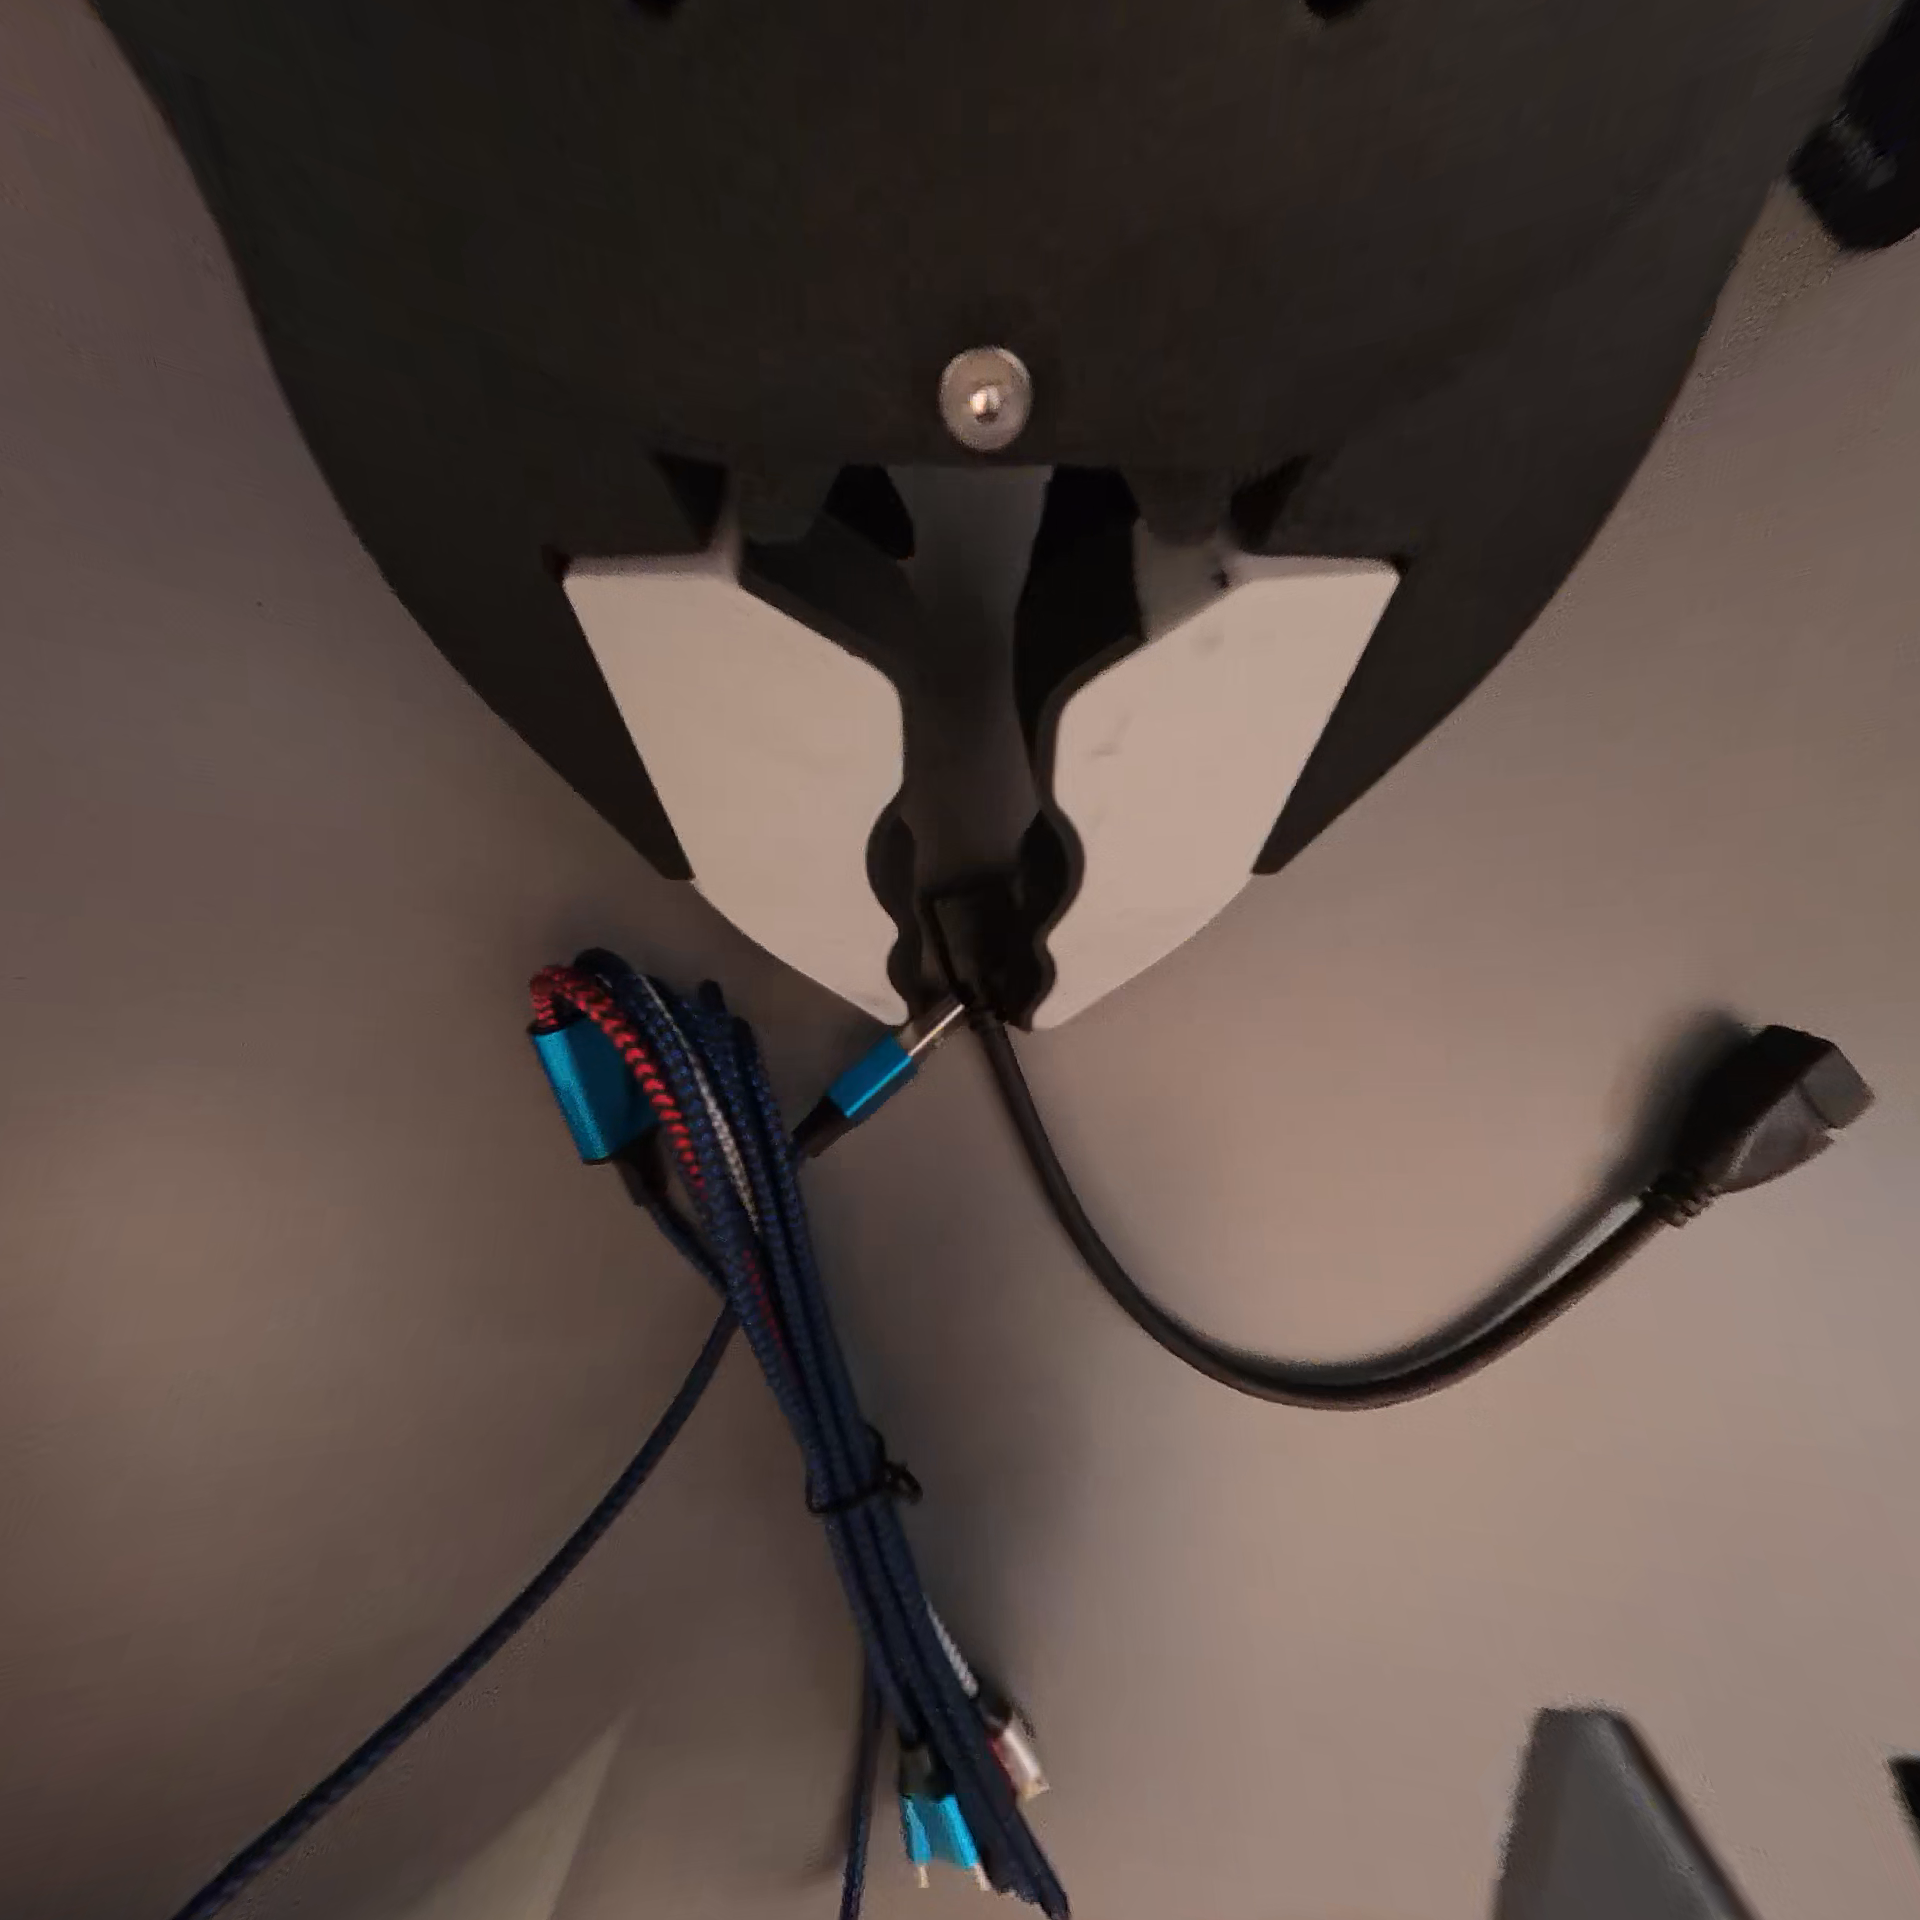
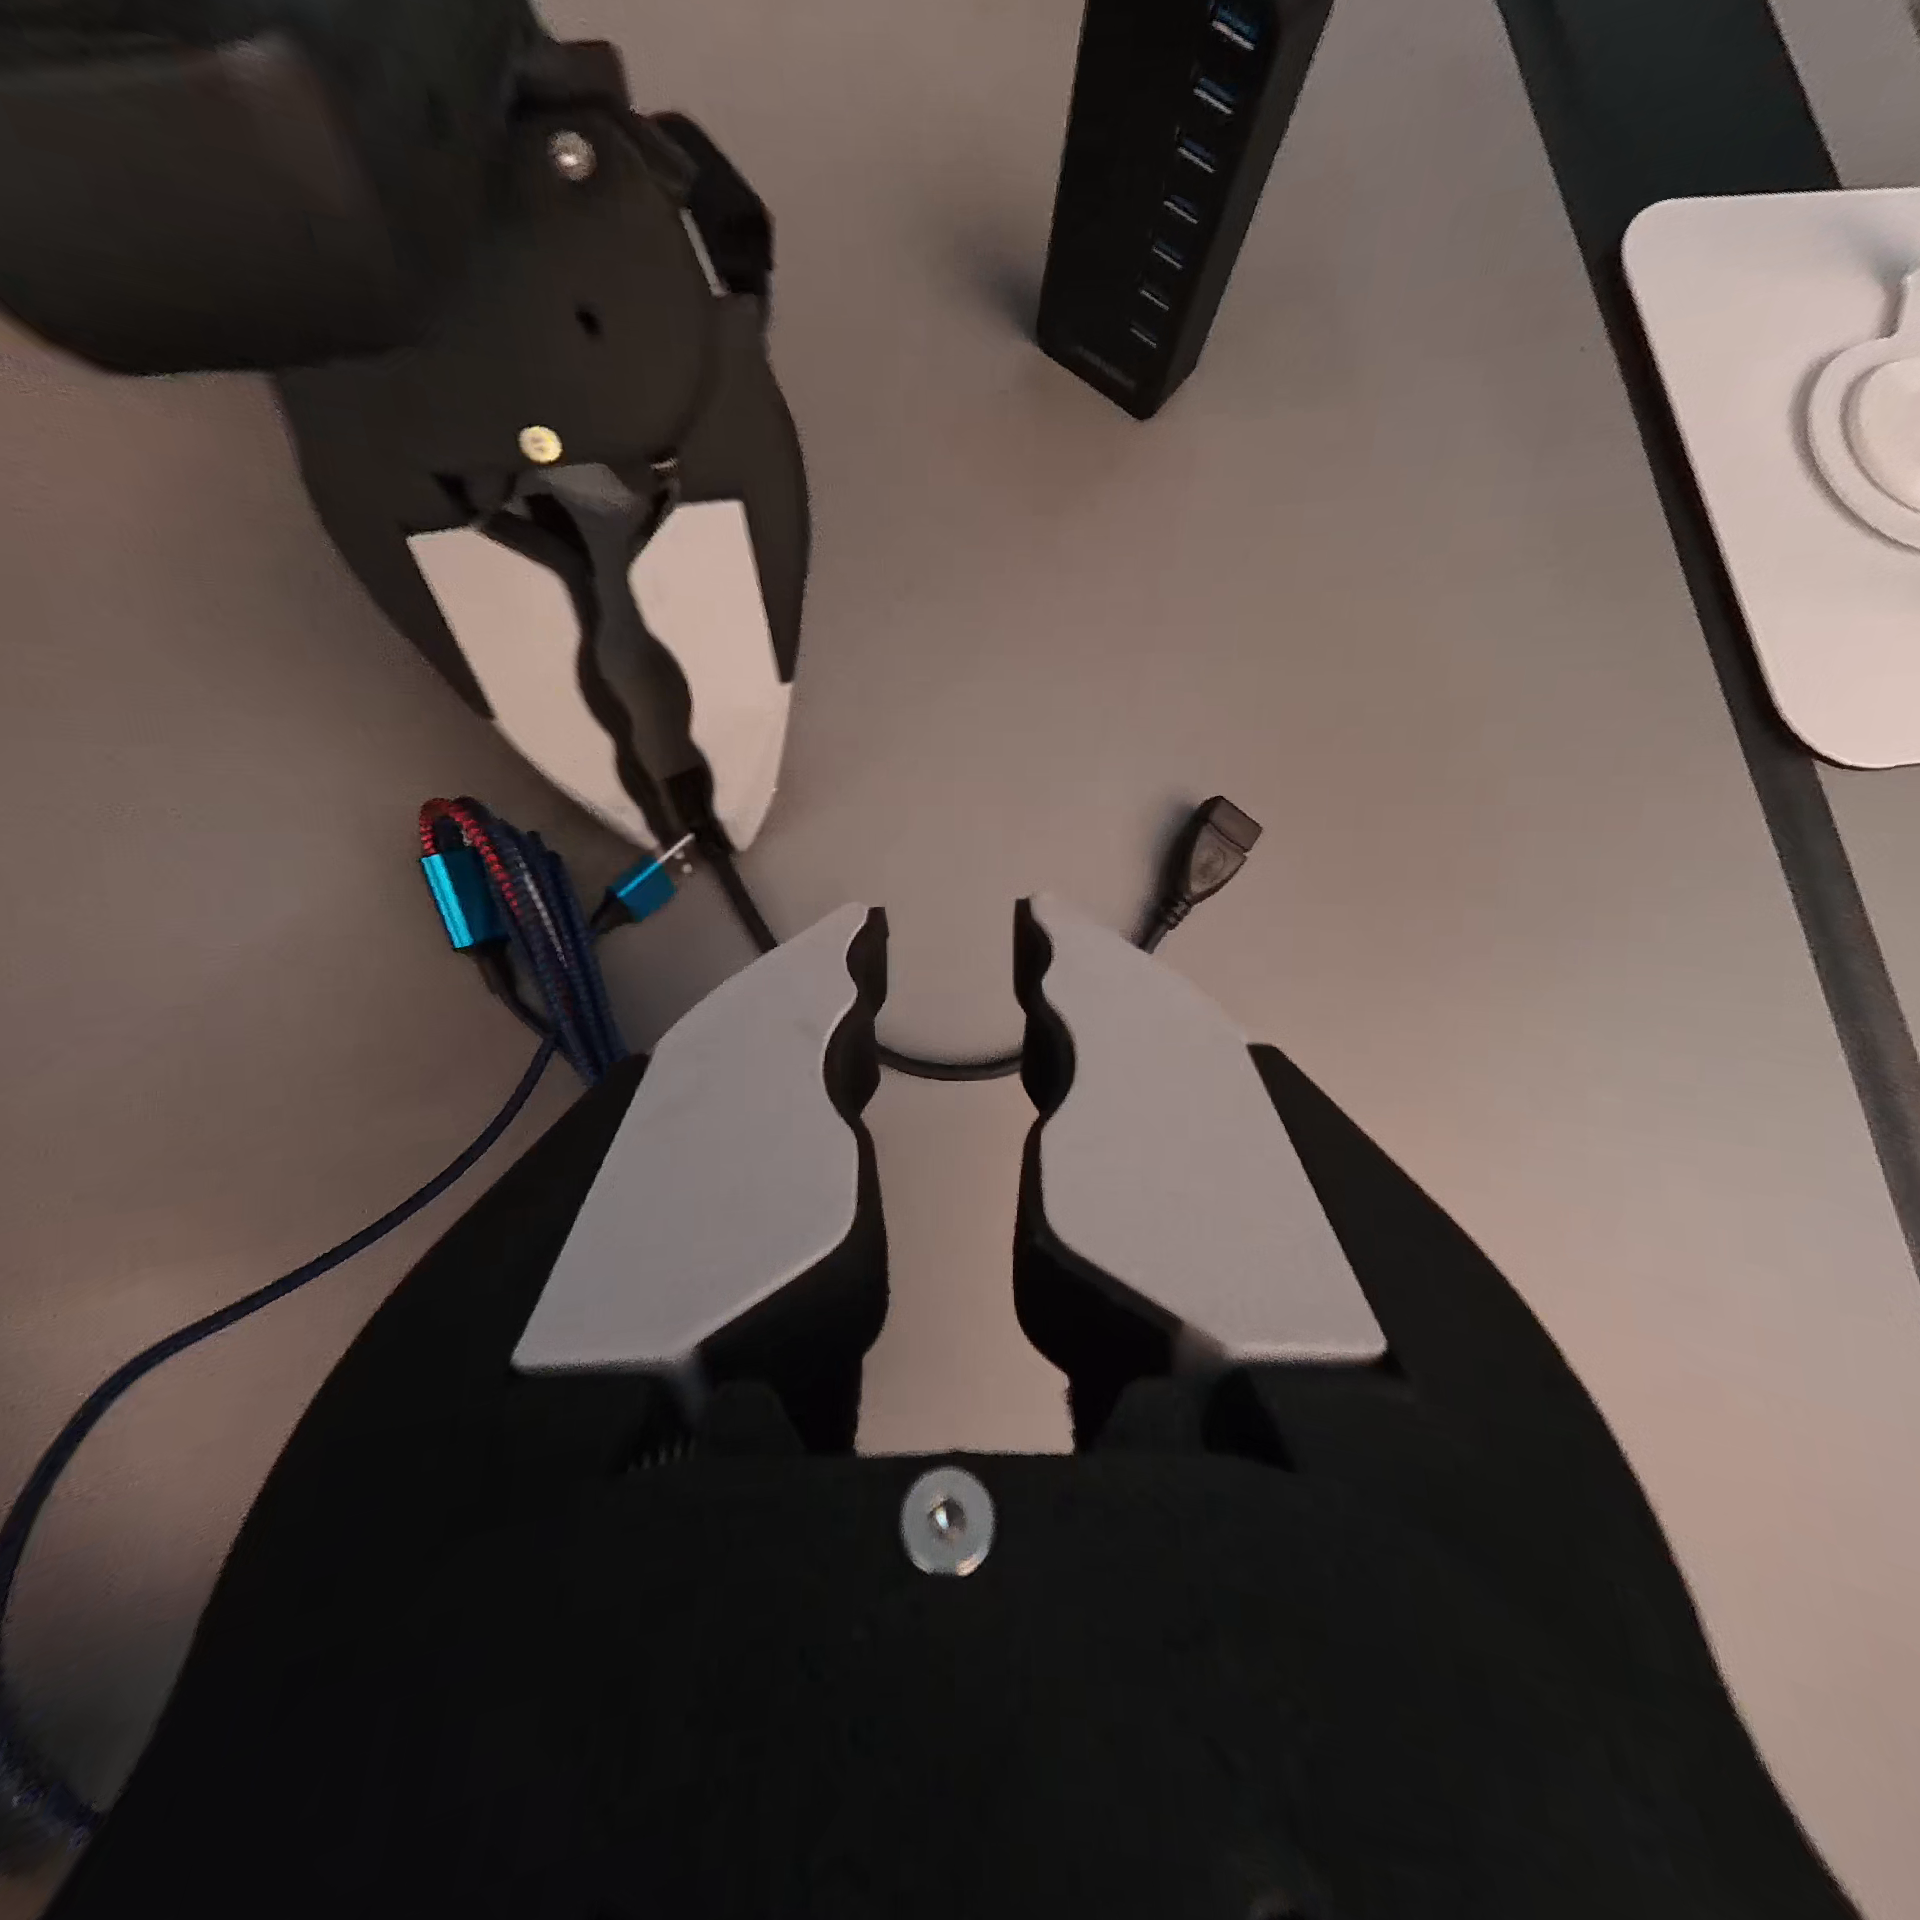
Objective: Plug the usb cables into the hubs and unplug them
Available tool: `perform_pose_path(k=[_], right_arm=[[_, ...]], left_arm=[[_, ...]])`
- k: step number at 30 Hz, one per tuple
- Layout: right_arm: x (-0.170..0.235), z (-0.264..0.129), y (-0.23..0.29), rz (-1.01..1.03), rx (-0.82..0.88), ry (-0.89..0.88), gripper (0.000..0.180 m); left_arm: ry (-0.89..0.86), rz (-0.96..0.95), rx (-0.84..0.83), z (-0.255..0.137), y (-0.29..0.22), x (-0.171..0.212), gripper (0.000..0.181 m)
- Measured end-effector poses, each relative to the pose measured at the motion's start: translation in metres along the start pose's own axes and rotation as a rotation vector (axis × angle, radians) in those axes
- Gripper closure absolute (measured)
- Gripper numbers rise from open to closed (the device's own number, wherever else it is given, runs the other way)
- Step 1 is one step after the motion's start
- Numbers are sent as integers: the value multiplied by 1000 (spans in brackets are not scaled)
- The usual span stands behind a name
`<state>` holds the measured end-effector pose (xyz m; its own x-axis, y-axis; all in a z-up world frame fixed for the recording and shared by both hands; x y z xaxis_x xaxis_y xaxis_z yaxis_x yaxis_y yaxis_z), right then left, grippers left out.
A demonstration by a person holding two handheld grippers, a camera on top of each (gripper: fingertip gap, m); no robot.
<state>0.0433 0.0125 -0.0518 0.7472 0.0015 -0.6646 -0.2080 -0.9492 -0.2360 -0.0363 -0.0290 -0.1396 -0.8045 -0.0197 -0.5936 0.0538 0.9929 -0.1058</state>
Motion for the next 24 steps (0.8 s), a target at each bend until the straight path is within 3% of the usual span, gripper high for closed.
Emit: perform_pose_path(k=[10,16,20,22,24], right_arm=[[-11,39,48,-131,-276,-70,156],[5,75,52,-193,-274,13,156],[7,79,55,-173,-319,21,171],[6,75,50,-154,-300,15,175],[8,67,49,-148,-306,7,175]], left_arm=[[-98,-45,-38,-10,10,7,172],[-156,-37,-34,-18,8,3,173],[-239,-42,-43,-31,8,-5,174],[-273,-45,-65,-40,9,-8,146],[-306,-37,-84,-50,10,-12,129]])
Point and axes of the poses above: each gripper's, where its closed fingertips meet, z out along the fingers, x out of its underside, y = z × x across the jaws, the point moved 2 cm from there along -z, back along the fingers, and after that the axes turned 14 degrees about -z, right-handed, at the moved point
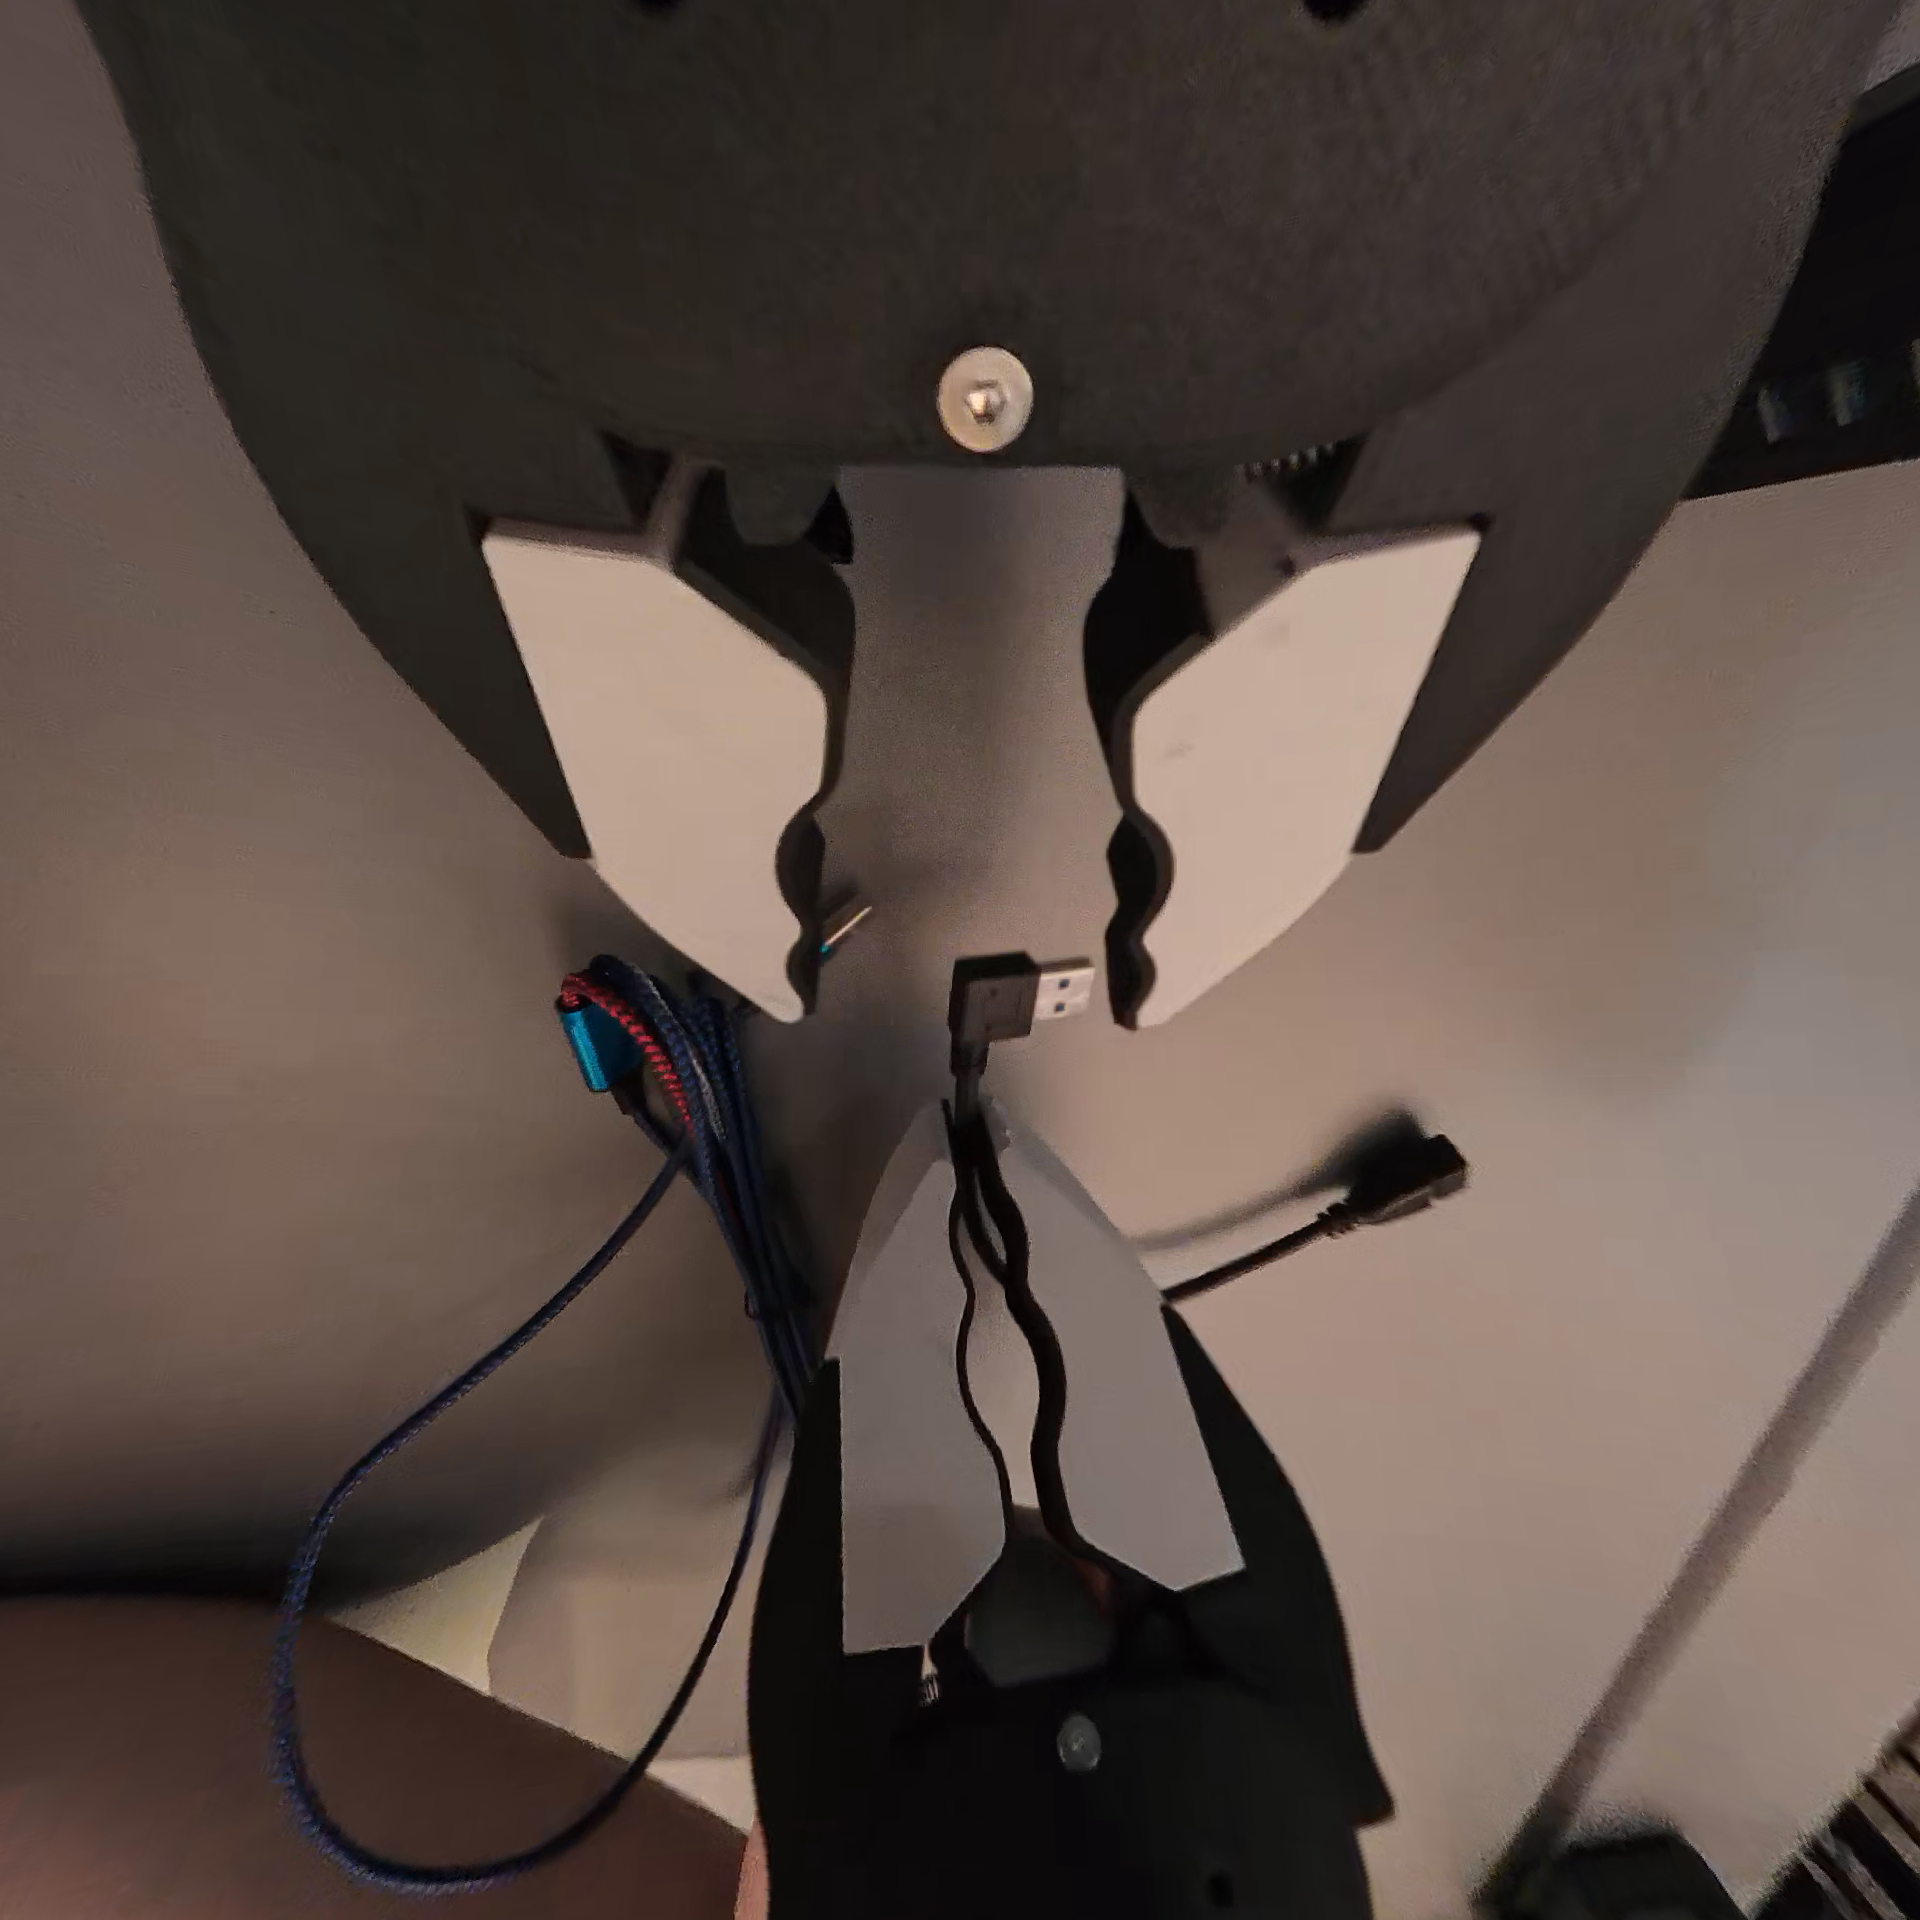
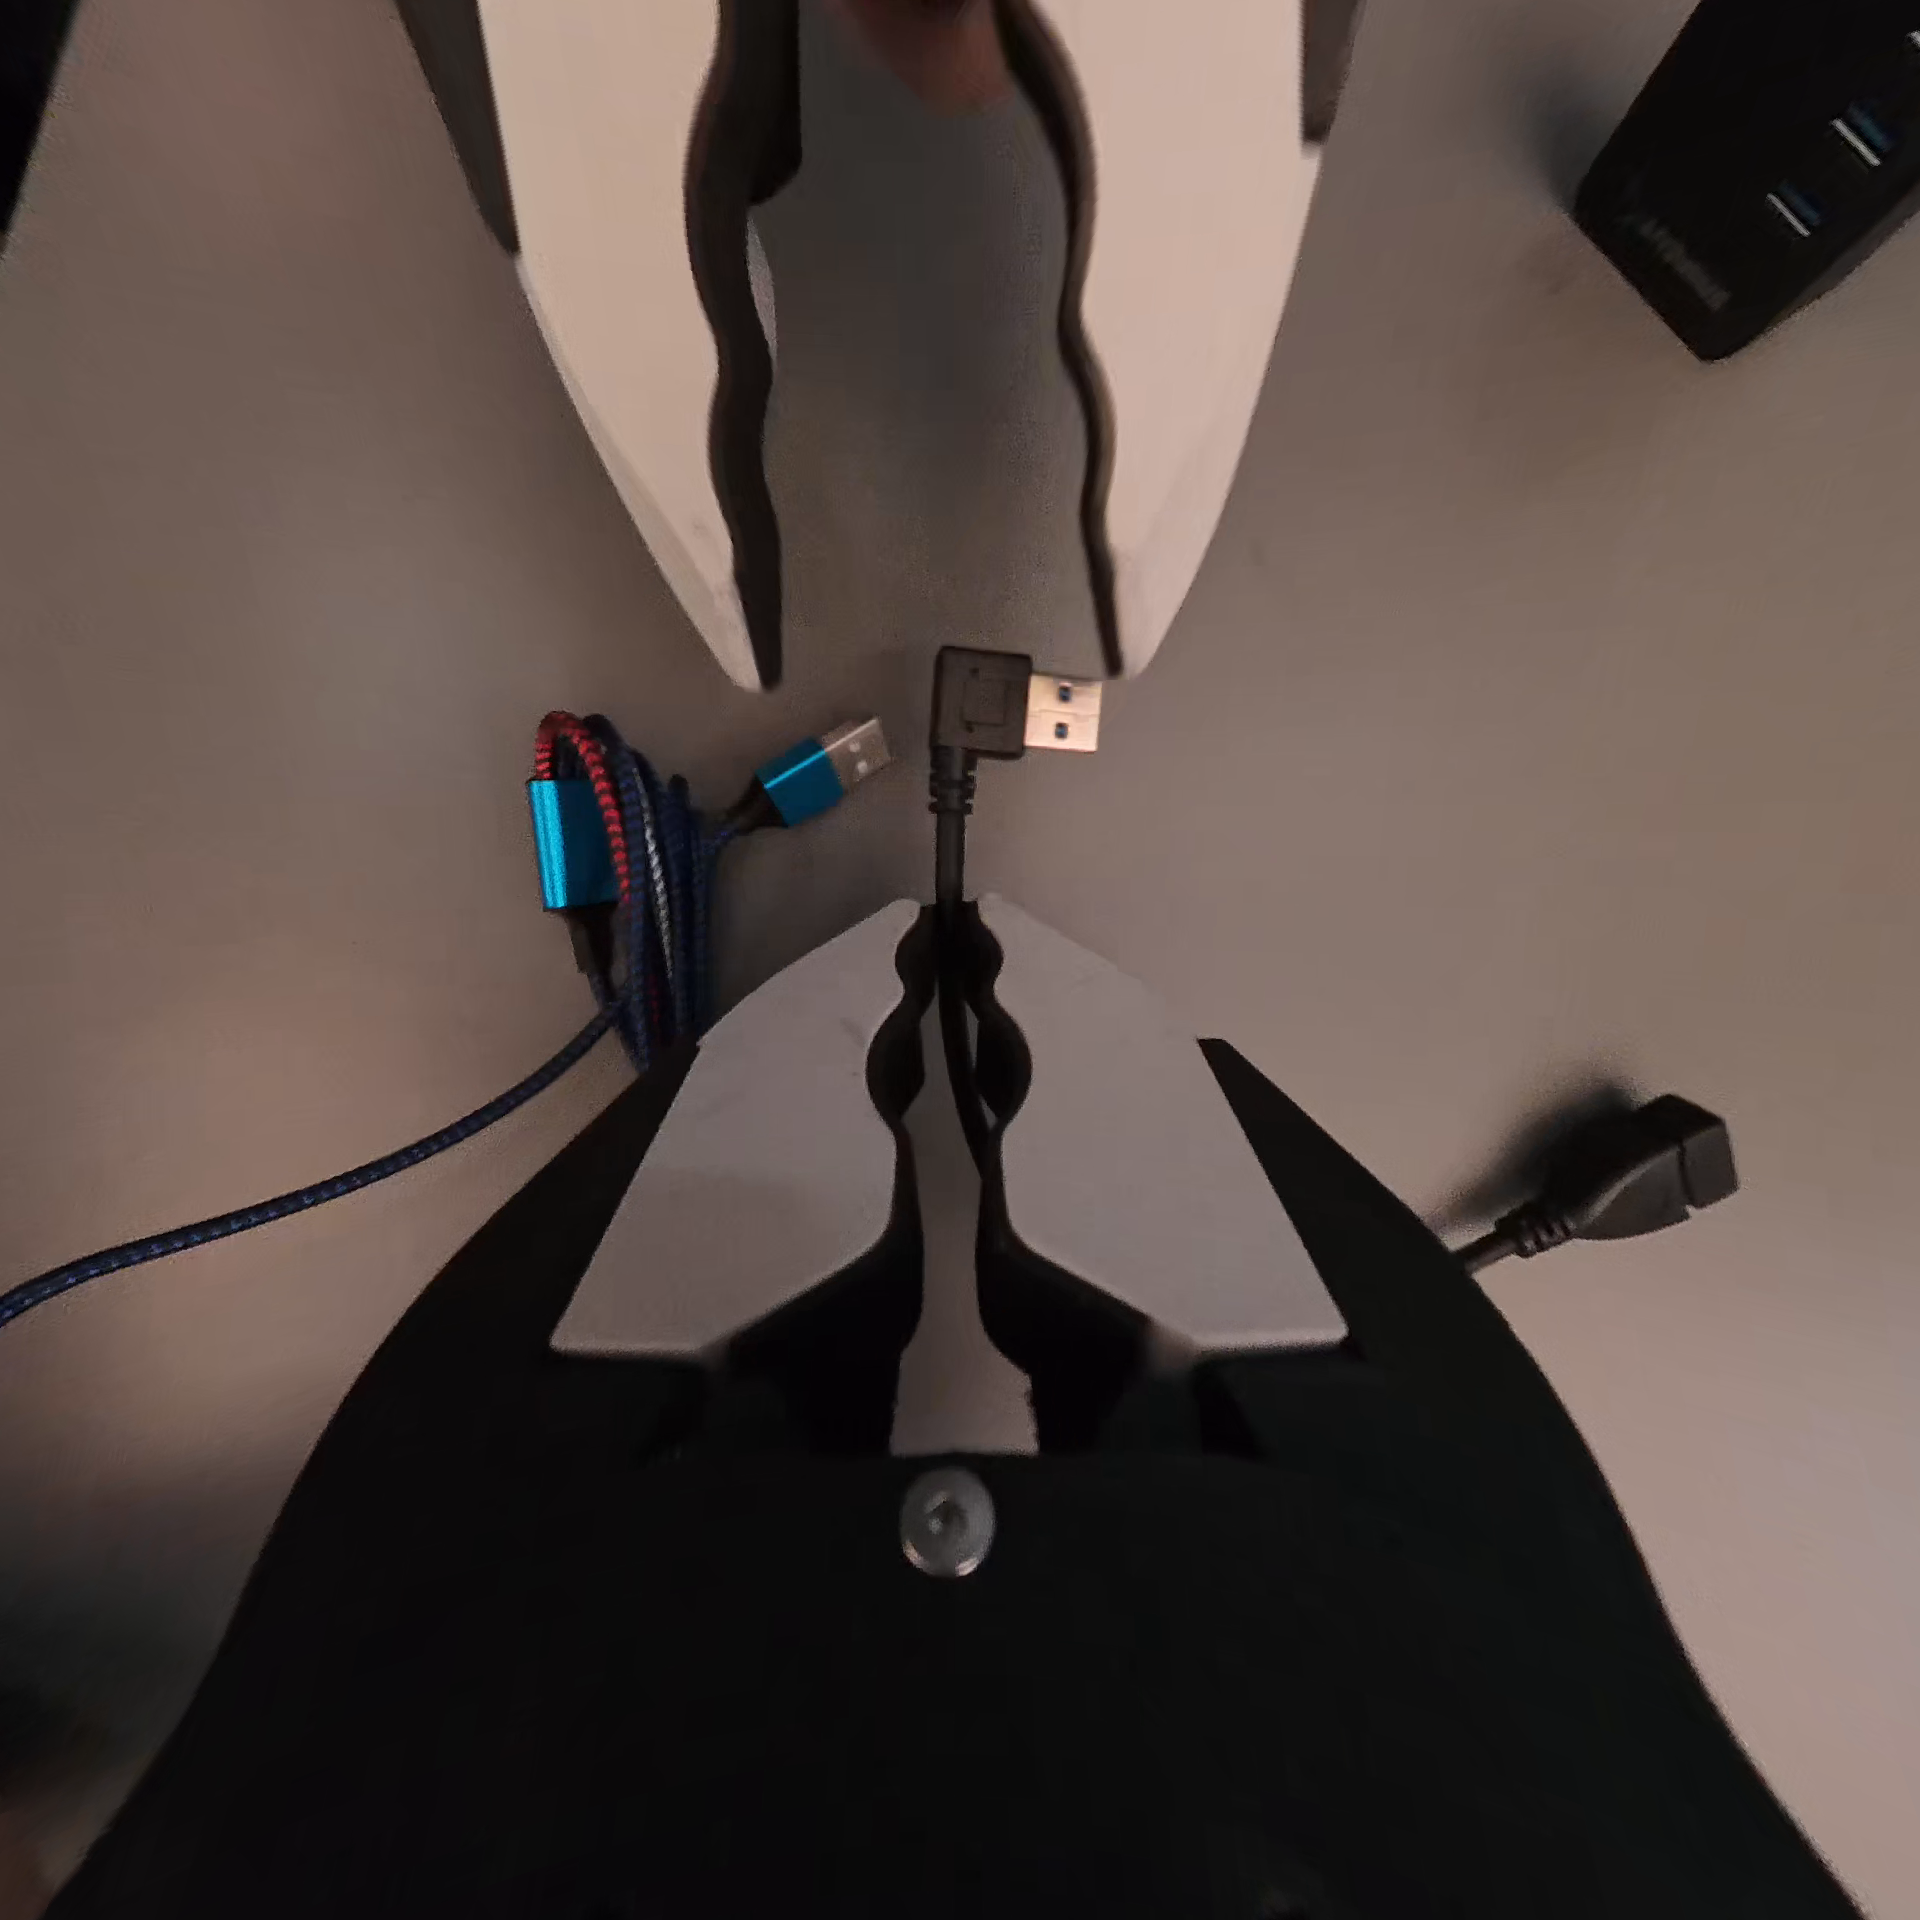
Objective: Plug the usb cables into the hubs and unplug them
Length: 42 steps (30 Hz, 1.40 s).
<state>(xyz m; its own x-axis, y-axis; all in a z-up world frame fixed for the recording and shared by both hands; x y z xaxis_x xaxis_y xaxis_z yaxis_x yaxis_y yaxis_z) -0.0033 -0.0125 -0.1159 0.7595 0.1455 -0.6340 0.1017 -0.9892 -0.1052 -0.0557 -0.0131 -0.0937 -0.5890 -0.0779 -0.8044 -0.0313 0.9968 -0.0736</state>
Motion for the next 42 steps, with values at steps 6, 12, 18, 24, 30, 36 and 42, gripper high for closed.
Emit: perform_pose_path(k=[6,12,18,24,30,36,42], right_arm=[[-34,-34,17,59,-141,-290,175],[-61,-54,36,3,-248,-450,175],[-62,-60,24,-3,-122,-437,173],[-74,-61,9,-16,28,-421,138],[-104,-79,6,-148,211,-423,157],[-108,-75,4,-153,261,-315,171],[-102,-70,3,-153,276,-236,171]], left_arm=[[-186,114,-47,-11,-9,-24,138],[-335,223,1,-27,-36,-45,176],[-350,154,25,-34,-35,-53,178],[-375,96,15,-40,-28,-57,179],[-374,77,-7,-41,-22,-56,179],[-383,76,-9,-42,-22,-57,179],[-373,59,-7,-38,-19,-54,179]])
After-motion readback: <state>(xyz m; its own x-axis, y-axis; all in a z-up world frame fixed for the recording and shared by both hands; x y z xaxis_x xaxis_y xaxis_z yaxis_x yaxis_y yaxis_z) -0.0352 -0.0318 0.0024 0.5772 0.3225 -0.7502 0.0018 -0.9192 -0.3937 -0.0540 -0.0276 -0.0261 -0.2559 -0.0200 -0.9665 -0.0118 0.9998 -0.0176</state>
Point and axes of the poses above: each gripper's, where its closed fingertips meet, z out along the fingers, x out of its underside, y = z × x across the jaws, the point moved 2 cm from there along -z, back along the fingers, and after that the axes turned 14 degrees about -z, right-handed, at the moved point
